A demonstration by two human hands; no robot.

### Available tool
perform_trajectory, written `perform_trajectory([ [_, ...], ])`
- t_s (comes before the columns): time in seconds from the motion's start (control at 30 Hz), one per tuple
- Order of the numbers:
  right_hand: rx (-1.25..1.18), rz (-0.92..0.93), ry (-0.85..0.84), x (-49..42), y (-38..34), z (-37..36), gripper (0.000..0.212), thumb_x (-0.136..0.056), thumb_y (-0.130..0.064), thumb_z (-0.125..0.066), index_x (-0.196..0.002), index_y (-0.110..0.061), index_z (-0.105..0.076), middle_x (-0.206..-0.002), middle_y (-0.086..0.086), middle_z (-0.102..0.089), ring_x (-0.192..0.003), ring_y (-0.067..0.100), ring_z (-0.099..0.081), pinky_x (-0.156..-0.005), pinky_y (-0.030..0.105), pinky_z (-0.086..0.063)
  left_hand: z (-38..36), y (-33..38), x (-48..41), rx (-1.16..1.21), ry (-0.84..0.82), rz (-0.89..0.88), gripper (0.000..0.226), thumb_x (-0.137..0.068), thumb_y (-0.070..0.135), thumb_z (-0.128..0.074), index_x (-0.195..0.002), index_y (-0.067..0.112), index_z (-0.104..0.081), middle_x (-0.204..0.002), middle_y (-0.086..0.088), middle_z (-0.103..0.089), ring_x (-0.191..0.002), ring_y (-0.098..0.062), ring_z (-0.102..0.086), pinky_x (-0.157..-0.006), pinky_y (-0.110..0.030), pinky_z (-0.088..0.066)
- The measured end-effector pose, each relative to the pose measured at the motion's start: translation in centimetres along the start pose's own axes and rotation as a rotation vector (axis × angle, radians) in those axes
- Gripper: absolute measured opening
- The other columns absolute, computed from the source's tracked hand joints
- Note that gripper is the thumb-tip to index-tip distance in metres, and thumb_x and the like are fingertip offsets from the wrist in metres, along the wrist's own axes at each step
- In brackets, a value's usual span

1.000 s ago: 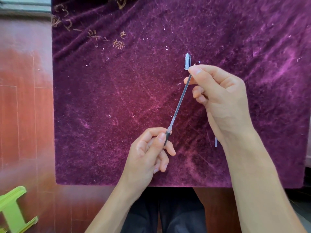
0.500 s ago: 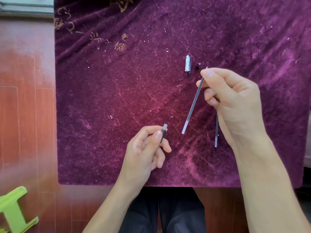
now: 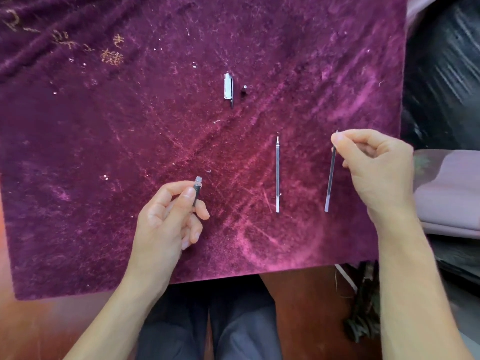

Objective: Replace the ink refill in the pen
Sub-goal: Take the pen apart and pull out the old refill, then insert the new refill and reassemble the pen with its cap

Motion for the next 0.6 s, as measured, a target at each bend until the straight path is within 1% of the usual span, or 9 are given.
perform_trajectory([
  [0.03,0.041,-0.009,0.021,-0.3,0.6,0.6,0.012,-0.092,-0.034,-0.081,-0.082,-0.039,-0.079,-0.072,-0.028,-0.076,-0.063,-0.010,-0.066,-0.067,0.011,-0.053,-0.2,-0.1,0.0,-0.004,0.003,-0.002,0.019,-0.104,0.026,-0.052,-0.108,0.020,-0.069,-0.075,-0.002,-0.068,-0.042,-0.007,-0.046,-0.040,-0.017,-0.037],
  [0.13,0.136,-0.040,0.068,-1.1,2.3,1.6,0.007,-0.091,-0.039,-0.081,-0.084,-0.037,-0.079,-0.068,-0.031,-0.074,-0.066,-0.006,-0.068,-0.074,0.026,-0.060,-0.8,-0.2,-0.2,-0.016,0.005,-0.004,0.019,-0.105,0.022,-0.050,-0.106,0.021,-0.069,-0.074,-0.002,-0.068,-0.041,-0.007,-0.045,-0.040,-0.017,-0.037],
  [0.17,0.156,-0.045,0.077,-1.3,2.7,1.8,0.007,-0.090,-0.040,-0.081,-0.085,-0.036,-0.079,-0.067,-0.032,-0.073,-0.065,-0.007,-0.067,-0.073,0.027,-0.059,-1.1,-0.1,-0.3,-0.016,0.006,-0.002,0.019,-0.105,0.022,-0.050,-0.105,0.021,-0.069,-0.074,-0.002,-0.067,-0.041,-0.008,-0.044,-0.040,-0.017,-0.037],
  [0.2,0.171,-0.045,0.083,-1.4,3.1,1.9,0.008,-0.090,-0.042,-0.080,-0.085,-0.037,-0.078,-0.066,-0.033,-0.072,-0.064,-0.008,-0.067,-0.071,0.024,-0.057,-1.4,-0.1,-0.3,-0.014,0.008,0.000,0.019,-0.105,0.021,-0.050,-0.104,0.021,-0.069,-0.073,-0.002,-0.067,-0.041,-0.008,-0.044,-0.040,-0.017,-0.037],
  [0.27,0.210,-0.040,0.086,-1.6,3.6,1.9,0.009,-0.090,-0.044,-0.079,-0.082,-0.039,-0.076,-0.066,-0.038,-0.070,-0.063,-0.012,-0.066,-0.066,0.014,-0.052,-1.9,-0.1,-0.5,-0.019,0.008,0.000,0.019,-0.105,0.020,-0.050,-0.104,0.020,-0.069,-0.073,-0.003,-0.067,-0.041,-0.008,-0.044,-0.040,-0.018,-0.036],
  [0.33,0.240,-0.045,0.085,-1.8,3.8,1.9,0.010,-0.089,-0.046,-0.078,-0.081,-0.040,-0.076,-0.068,-0.041,-0.069,-0.064,-0.015,-0.066,-0.065,0.010,-0.050,-2.4,-0.1,-0.6,-0.027,0.004,-0.005,0.019,-0.105,0.020,-0.049,-0.104,0.020,-0.068,-0.073,-0.004,-0.067,-0.041,-0.008,-0.044,-0.040,-0.018,-0.035],
  [0.37,0.240,-0.052,0.089,-1.8,3.9,1.9,0.011,-0.088,-0.047,-0.079,-0.082,-0.039,-0.076,-0.069,-0.039,-0.070,-0.065,-0.014,-0.066,-0.066,0.012,-0.050,-2.6,0.0,-0.7,-0.028,0.004,-0.006,0.020,-0.105,0.019,-0.049,-0.104,0.020,-0.069,-0.073,-0.004,-0.067,-0.041,-0.008,-0.044,-0.040,-0.018,-0.035],
  [0.47,0.227,-0.057,0.104,-2.0,4.2,1.8,0.011,-0.086,-0.048,-0.080,-0.081,-0.039,-0.077,-0.071,-0.020,-0.075,-0.065,-0.008,-0.068,-0.064,0.012,-0.050,-3.2,-0.1,-1.0,-0.013,0.002,-0.003,0.019,-0.105,0.019,-0.050,-0.106,0.019,-0.068,-0.072,-0.003,-0.066,-0.040,-0.010,-0.040,-0.040,-0.019,-0.033],
  [0.6,0.232,-0.040,0.089,-1.9,4.2,1.8,0.010,-0.086,-0.045,-0.082,-0.085,-0.036,-0.079,-0.077,-0.015,-0.076,-0.065,-0.007,-0.068,-0.061,0.007,-0.049,-3.6,-0.2,-1.3,-0.007,-0.015,-0.001,0.017,-0.104,0.022,-0.052,-0.106,0.019,-0.069,-0.072,-0.003,-0.066,-0.041,-0.012,-0.038,-0.041,-0.020,-0.033],
])
Point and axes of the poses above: each hand's wrist, its own x-axis away from the middle knuckle, its own z-axis out of the back of the hand, y = z × x, the point moved 1 cm from there along -x, towards the middle knuckle
